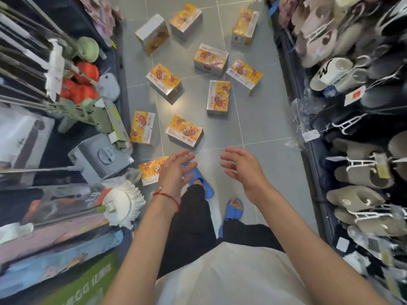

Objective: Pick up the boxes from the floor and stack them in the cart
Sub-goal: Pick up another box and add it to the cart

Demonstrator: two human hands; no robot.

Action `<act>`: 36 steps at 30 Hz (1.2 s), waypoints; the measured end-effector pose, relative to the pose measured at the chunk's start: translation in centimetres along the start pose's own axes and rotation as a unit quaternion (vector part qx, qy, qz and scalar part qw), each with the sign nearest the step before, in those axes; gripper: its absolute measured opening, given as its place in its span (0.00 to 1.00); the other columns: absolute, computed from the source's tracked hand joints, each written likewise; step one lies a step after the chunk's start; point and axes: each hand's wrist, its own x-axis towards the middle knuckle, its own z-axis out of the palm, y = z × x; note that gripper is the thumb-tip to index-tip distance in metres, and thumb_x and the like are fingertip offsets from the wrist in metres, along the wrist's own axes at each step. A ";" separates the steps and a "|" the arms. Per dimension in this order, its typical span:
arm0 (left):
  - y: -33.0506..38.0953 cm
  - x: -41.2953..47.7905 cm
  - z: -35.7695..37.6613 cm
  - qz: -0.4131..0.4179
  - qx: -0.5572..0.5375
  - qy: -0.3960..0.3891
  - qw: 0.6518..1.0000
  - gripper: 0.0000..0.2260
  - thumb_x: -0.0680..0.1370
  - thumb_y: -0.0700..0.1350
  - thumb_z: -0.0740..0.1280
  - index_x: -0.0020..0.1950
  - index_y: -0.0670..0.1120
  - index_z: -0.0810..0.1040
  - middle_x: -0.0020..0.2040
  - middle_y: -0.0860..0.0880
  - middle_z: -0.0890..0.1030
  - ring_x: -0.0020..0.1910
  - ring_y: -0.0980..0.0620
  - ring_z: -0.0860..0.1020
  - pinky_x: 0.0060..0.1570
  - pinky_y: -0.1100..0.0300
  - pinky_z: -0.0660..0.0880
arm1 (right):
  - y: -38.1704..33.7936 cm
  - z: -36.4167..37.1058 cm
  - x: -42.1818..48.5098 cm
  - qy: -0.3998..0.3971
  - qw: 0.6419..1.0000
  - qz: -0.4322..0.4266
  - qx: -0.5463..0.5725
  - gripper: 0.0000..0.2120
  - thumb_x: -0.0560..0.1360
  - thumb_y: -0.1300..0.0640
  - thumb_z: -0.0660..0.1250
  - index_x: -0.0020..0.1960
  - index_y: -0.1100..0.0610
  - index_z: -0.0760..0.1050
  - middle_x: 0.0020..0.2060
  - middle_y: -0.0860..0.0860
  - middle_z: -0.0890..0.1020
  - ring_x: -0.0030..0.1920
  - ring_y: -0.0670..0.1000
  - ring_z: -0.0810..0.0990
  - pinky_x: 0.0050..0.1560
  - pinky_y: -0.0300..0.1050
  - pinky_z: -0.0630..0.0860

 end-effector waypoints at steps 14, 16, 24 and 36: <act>9.5 21.2 -2.3 -0.120 0.038 0.044 0.991 0.07 0.81 0.38 0.62 0.48 0.48 0.78 0.44 0.51 0.83 0.44 0.52 0.80 0.47 0.60 0.75 | -7.6 11.8 19.0 0.059 0.996 0.064 -0.031 0.14 0.83 0.59 0.64 0.67 0.56 0.77 0.54 0.51 0.84 0.49 0.46 0.83 0.50 0.40 0.78; 9.1 24.9 -2.2 -0.140 0.051 0.055 0.987 0.08 0.81 0.38 0.61 0.48 0.48 0.77 0.44 0.50 0.82 0.45 0.51 0.80 0.51 0.57 0.75 | -7.1 12.5 22.3 0.068 0.994 0.069 -0.043 0.13 0.82 0.61 0.64 0.66 0.57 0.77 0.52 0.51 0.84 0.47 0.45 0.82 0.50 0.40 0.78; 5.4 39.7 -1.8 -0.181 0.134 0.083 0.971 0.06 0.83 0.40 0.59 0.55 0.44 0.75 0.49 0.47 0.79 0.49 0.49 0.79 0.43 0.59 0.74 | -2.2 14.1 35.9 0.074 0.987 0.124 -0.077 0.13 0.81 0.62 0.65 0.65 0.58 0.78 0.48 0.50 0.82 0.44 0.47 0.81 0.45 0.39 0.75; -4.5 60.0 -3.5 -0.138 0.247 0.157 0.946 0.04 0.78 0.43 0.64 0.51 0.48 0.78 0.51 0.47 0.78 0.53 0.44 0.76 0.63 0.48 0.75 | 9.1 16.7 54.4 0.059 0.966 0.160 -0.195 0.11 0.80 0.62 0.61 0.40 0.56 0.76 0.39 0.51 0.76 0.44 0.52 0.73 0.47 0.58 0.76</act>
